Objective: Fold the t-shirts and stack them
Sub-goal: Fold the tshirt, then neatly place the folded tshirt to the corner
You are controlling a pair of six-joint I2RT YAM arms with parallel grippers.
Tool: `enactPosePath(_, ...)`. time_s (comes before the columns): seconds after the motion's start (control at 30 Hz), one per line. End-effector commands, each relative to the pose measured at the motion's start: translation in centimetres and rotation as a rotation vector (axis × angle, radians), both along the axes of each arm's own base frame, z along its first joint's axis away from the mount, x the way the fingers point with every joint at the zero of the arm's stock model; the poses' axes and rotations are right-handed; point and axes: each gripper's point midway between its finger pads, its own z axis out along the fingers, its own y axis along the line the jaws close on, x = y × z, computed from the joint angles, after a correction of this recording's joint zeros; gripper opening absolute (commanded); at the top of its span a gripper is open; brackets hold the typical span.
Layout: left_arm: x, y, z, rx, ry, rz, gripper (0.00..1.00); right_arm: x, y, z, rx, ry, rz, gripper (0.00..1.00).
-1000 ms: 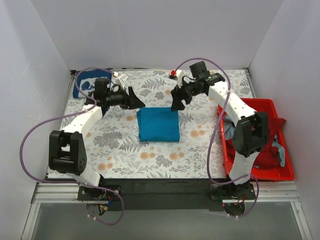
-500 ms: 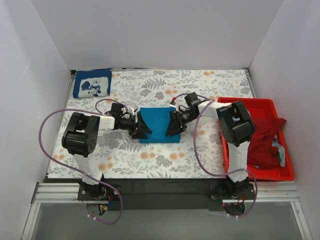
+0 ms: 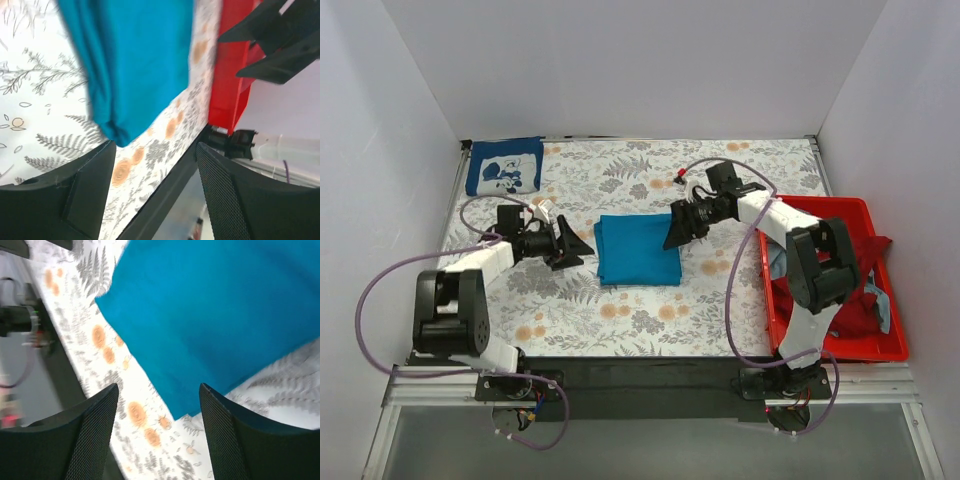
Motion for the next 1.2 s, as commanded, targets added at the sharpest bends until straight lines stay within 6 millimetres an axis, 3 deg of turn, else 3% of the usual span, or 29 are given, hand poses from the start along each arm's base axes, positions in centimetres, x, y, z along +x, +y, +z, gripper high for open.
enactPosePath(0.0, 1.2, 2.3, 3.9, 0.033, -0.074, 0.12, 0.65, 1.9, 2.6, 5.0, -0.097, -0.382, 0.061, 0.71)
enactPosePath(0.03, 1.6, 2.8, 4.3, 0.043, -0.067, 0.153, 0.65, 0.7, 4.4, 5.1, -0.118, -0.432, 0.116, 0.68)
enactPosePath(0.1, 2.0, 4.6, 4.4, 0.08, -0.018, 0.253, 0.75, 0.8, 5.3, 4.6, -0.211, -0.549, 0.147, 0.67)
enactPosePath(0.13, 1.9, 5.1, 4.3, 0.091, 0.001, 0.28, 0.76, -0.4, 7.1, 4.6, -0.215, -0.599, 0.197, 0.65)
enactPosePath(0.3, 2.5, 8.1, 2.9, 0.186, 0.054, 0.407, 0.78, -2.6, 11.3, 2.7, -0.331, -0.765, 0.323, 0.59)
enactPosePath(0.4, 2.0, 8.8, 0.8, 0.232, 0.122, 0.437, 0.79, -3.9, 13.8, 1.2, -0.361, -0.815, 0.394, 0.57)
enactPosePath(0.57, 2.3, 8.6, -0.2, 0.204, 0.164, 0.435, 0.81, -5.3, 16.8, -1.3, -0.381, -0.846, 0.48, 0.57)
enactPosePath(0.7, 2.6, 8.5, -1.0, 0.196, 0.195, 0.432, 0.82, -5.6, 17.9, -3.0, -0.398, -0.864, 0.514, 0.53)
enactPosePath(0.87, 2.3, 7.2, -2.5, 0.173, 0.231, 0.399, 0.83, -4.9, 17.2, -4.7, -0.464, -0.883, 0.528, 0.33)
enactPosePath(0.9, 2.4, 6.9, -2.6, 0.171, 0.23, 0.391, 0.83, -4.8, 17.0, -4.8, -0.469, -0.888, 0.528, 0.23)
enactPosePath(1.0, 2.9, 5.3, -3.2, 0.158, 0.238, 0.363, 0.83, -4.4, 16.7, -3.6, -0.46, -0.91, 0.514, 0.01)
enactPosePath(1.13, 3.7, 3.0, -4.0, 0.136, 0.261, 0.338, 0.84, -4.2, 16.6, -1.2, -0.411, -0.93, 0.491, 0.01)
enactPosePath(1.17, 3.3, 1.3, -4.1, 0.138, 0.263, 0.299, 0.84, -4.5, 16.9, -0.2, -0.373, -0.932, 0.497, 0.01)
